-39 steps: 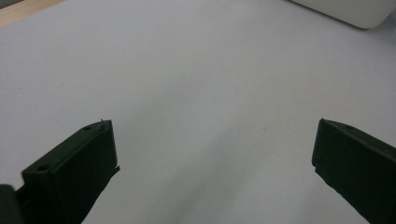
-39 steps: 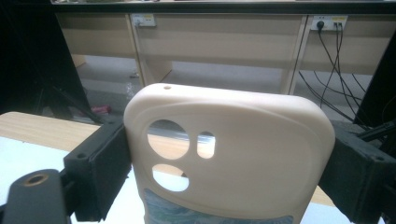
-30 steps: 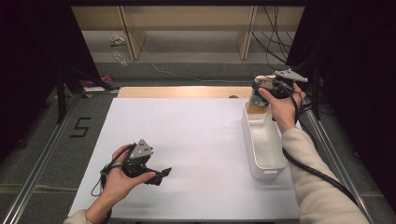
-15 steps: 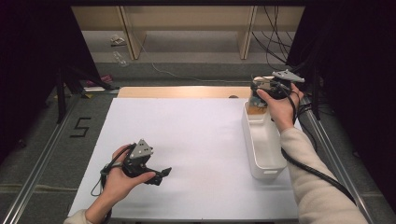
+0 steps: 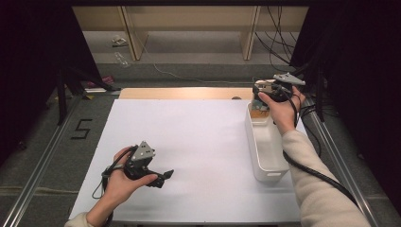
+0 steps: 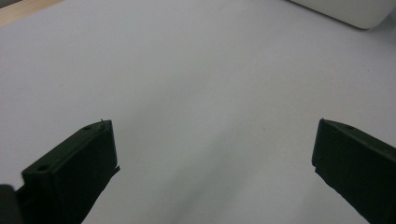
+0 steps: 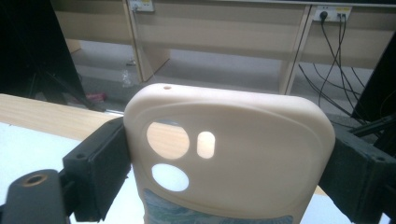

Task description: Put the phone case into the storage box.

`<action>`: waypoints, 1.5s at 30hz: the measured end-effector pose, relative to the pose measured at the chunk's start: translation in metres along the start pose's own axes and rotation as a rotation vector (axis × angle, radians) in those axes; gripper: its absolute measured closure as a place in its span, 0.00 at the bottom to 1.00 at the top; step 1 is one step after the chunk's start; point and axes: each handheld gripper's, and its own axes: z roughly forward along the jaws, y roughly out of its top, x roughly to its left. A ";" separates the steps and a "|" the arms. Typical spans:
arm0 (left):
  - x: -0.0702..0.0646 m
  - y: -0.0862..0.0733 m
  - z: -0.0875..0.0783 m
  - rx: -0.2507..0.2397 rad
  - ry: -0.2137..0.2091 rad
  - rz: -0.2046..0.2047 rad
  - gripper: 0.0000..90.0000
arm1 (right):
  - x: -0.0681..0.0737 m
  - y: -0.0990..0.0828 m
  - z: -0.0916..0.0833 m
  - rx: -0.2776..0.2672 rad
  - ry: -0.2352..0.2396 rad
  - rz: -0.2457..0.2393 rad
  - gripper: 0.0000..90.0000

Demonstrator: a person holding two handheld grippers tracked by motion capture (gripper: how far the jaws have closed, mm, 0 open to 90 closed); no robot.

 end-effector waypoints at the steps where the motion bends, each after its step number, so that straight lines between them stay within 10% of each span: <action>1: 0.000 0.000 0.000 -0.001 -0.001 0.000 0.00 | 0.000 -0.001 0.000 0.002 0.000 -0.001 0.14; 45: 0.000 0.000 0.000 0.000 -0.001 0.002 0.00 | 0.000 -0.021 0.012 0.050 0.002 0.011 0.13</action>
